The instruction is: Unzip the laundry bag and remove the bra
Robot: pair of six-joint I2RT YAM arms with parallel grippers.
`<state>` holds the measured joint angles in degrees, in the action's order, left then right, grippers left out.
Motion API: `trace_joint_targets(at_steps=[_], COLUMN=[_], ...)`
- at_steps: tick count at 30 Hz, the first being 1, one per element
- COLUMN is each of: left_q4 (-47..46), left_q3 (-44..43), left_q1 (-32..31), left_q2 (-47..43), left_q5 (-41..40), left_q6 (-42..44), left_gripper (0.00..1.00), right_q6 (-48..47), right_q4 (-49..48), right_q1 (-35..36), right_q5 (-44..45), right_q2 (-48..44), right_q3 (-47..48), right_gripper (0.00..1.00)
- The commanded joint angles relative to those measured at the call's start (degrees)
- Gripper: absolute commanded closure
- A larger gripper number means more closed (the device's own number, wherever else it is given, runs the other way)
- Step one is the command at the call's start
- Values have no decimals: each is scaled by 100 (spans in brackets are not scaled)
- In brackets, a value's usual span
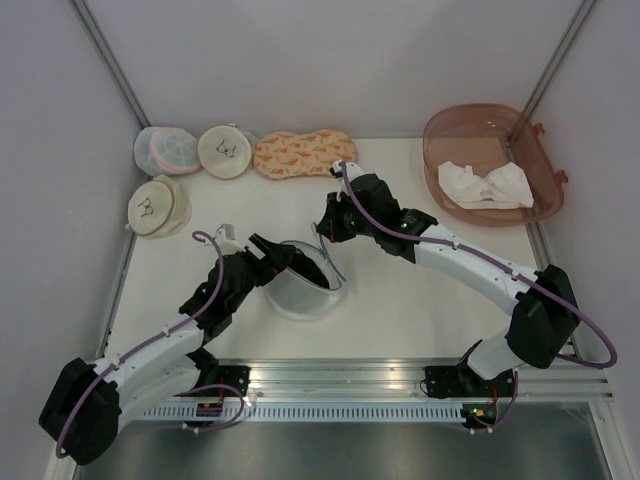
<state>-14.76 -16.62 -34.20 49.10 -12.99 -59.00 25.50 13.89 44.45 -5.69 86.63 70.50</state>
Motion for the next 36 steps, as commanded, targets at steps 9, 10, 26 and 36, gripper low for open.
trace_joint_targets(at_steps=[9,10,26,36], left_q4=[-396,-370,69,466], left_q3=[-1194,-1246,-1466,-1730], left_q1=[88,97,246,396], left_q2=[1637,1733,1401,1207], left_q5=[1510,1536,1423,1580], left_q6=[618,653,1066,1400], left_gripper=[98,98,98,98], right_q6=[87,70,148,-519], right_q4=[-230,-194,2301,883], right_q1=[-436,-533,-920,-876], right_q5=[-55,41,4522,1665], right_q2=[-919,-1042,-1167,-1728], right_q3=[-493,-511,-361,-862], right_gripper=[100,100,84,28])
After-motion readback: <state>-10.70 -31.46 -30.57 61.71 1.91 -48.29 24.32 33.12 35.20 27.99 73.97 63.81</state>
